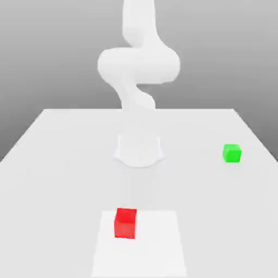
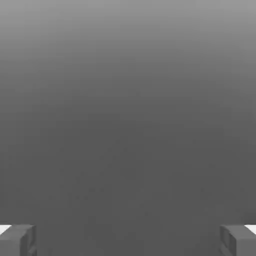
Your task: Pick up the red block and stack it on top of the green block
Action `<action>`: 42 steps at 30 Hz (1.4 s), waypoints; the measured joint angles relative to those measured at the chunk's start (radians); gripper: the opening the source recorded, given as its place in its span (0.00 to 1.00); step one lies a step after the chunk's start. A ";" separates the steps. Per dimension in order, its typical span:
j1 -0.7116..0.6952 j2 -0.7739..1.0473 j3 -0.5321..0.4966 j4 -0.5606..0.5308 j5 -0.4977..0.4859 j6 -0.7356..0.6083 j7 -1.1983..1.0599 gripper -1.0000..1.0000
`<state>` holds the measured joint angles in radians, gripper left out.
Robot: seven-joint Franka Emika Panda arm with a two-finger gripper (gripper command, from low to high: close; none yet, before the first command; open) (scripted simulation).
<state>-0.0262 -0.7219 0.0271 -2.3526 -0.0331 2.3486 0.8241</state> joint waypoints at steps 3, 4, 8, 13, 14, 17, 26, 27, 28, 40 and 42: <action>-0.033 0.114 0.027 -0.072 -0.045 0.068 0.033 0.50; -0.044 0.151 0.033 -0.095 -0.058 0.090 0.042 0.50; -0.079 0.299 0.044 -0.187 -0.099 0.177 0.073 0.50; -0.104 0.491 0.029 -0.307 -0.112 0.295 0.083 0.50; -0.106 0.532 0.024 -0.334 -0.104 0.322 0.077 0.50; -0.100 0.645 0.009 -0.411 -0.038 0.401 0.030 0.50; -0.094 0.882 0.005 -0.427 0.018 0.597 -0.007 0.50; -0.091 0.909 0.000 -0.425 0.014 0.620 -0.004 0.50; -0.086 0.935 -0.005 -0.422 0.010 0.642 -0.002 0.50; -0.095 0.866 0.006 -0.429 0.020 0.583 -0.008 0.00; -0.097 0.815 0.010 -0.437 0.027 0.540 -0.013 0.00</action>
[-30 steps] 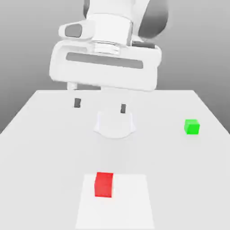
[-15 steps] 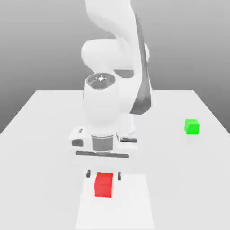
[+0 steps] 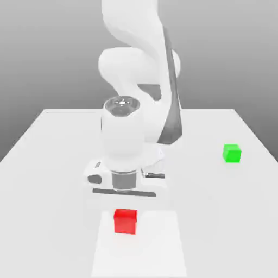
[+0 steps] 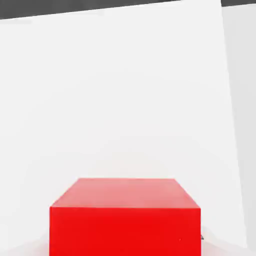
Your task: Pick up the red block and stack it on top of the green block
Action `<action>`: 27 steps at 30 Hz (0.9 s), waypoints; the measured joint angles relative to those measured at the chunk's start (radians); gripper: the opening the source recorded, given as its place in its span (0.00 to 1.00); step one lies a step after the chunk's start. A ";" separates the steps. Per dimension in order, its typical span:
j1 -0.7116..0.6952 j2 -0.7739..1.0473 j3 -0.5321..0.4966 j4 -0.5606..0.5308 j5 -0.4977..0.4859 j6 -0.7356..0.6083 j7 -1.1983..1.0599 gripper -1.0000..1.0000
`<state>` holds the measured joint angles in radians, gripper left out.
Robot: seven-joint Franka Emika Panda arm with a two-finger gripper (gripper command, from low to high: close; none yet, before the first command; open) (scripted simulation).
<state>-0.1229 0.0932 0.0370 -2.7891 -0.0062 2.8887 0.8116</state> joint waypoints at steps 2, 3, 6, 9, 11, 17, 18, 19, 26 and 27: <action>0.000 -0.049 0.002 -0.008 0.005 -0.042 -0.005 0.00; 0.000 -0.072 0.001 -0.013 0.005 -0.062 -0.005 0.00; 0.050 -0.131 0.044 -0.022 0.013 -0.112 -0.005 0.00; 0.155 -0.181 0.105 -0.027 0.031 -0.151 -0.005 0.00; 0.210 -0.211 0.149 -0.032 0.050 -0.173 -0.010 0.00; 0.412 -0.292 0.283 -0.047 0.128 -0.230 -0.037 0.00; 0.448 -0.304 0.304 -0.050 0.143 -0.237 -0.043 0.00; 0.484 -0.315 0.326 -0.054 0.158 -0.244 -0.049 0.00; 0.744 -0.375 0.471 -0.079 0.269 -0.273 -0.095 0.00; 0.782 -0.381 0.491 -0.083 0.285 -0.274 -0.102 0.00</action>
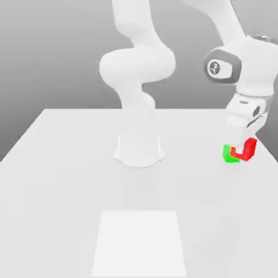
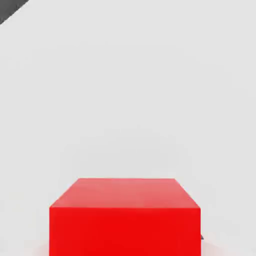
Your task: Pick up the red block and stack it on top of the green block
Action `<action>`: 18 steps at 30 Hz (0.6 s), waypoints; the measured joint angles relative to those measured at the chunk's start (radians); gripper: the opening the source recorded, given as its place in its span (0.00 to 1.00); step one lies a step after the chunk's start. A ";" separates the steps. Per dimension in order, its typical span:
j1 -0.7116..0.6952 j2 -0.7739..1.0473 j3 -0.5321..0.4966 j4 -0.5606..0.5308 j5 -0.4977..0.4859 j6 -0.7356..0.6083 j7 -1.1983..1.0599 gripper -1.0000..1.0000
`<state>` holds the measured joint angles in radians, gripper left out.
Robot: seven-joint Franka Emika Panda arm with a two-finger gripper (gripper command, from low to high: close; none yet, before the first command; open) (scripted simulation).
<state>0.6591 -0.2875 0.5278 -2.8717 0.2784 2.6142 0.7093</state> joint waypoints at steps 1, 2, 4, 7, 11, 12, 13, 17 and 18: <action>0.038 -0.005 0.020 -0.004 0.016 0.000 -0.007 0.00; 0.076 -0.008 0.039 -0.008 0.031 0.000 -0.014 0.00; 0.152 -0.013 0.078 -0.016 0.061 0.004 -0.027 0.00; 0.264 -0.012 0.138 -0.029 0.105 0.018 -0.049 0.00; 0.263 0.061 0.189 -0.033 0.073 0.098 -0.024 0.00; 0.250 0.086 0.199 -0.034 0.053 0.123 -0.010 0.00; 0.236 0.111 0.209 -0.034 0.027 0.148 0.007 0.00; 0.169 0.225 0.231 -0.037 -0.147 0.249 0.127 0.00; 0.147 0.256 0.221 -0.037 -0.219 0.273 0.177 0.00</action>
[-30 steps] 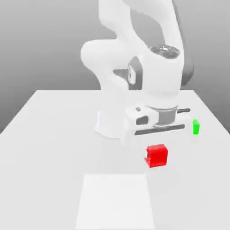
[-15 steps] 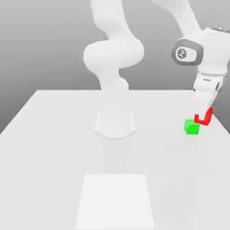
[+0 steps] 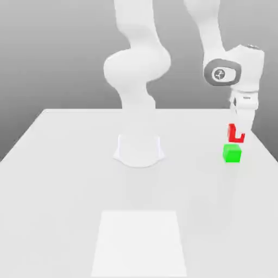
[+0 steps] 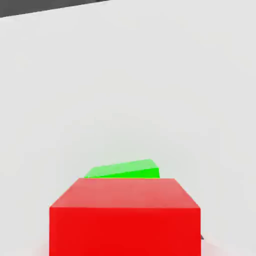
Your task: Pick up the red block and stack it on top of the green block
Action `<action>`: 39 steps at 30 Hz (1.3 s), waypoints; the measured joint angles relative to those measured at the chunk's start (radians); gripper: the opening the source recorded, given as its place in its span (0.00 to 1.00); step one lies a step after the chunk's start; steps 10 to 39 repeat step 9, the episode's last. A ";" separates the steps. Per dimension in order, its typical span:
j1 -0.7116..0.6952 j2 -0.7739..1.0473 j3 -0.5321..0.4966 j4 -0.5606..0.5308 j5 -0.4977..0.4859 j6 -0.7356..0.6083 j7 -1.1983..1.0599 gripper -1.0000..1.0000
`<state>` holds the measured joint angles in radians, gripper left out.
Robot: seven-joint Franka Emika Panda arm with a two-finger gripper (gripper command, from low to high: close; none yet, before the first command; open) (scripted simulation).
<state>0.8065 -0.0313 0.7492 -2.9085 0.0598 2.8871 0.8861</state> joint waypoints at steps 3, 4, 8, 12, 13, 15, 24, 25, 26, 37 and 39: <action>0.006 0.060 -0.053 0.002 -0.161 0.041 0.113 1.00; 0.007 0.060 -0.053 0.002 -0.161 0.041 0.113 1.00; 0.013 0.074 -0.065 0.003 -0.201 0.050 0.141 1.00; 0.019 0.065 -0.055 0.002 -0.171 0.045 0.120 1.00; 0.019 0.065 -0.055 0.002 -0.171 0.045 0.120 1.00; 0.019 0.065 -0.055 0.002 -0.171 0.045 0.120 1.00; 0.019 0.065 -0.055 0.002 -0.171 0.045 0.120 1.00; 0.019 0.065 -0.055 0.002 -0.171 0.045 0.120 1.00; 0.019 0.065 -0.055 0.002 -0.171 0.045 0.120 1.00; 0.019 0.065 -0.055 0.002 -0.171 0.045 0.120 1.00; 0.019 0.065 -0.055 0.002 -0.171 0.045 0.120 1.00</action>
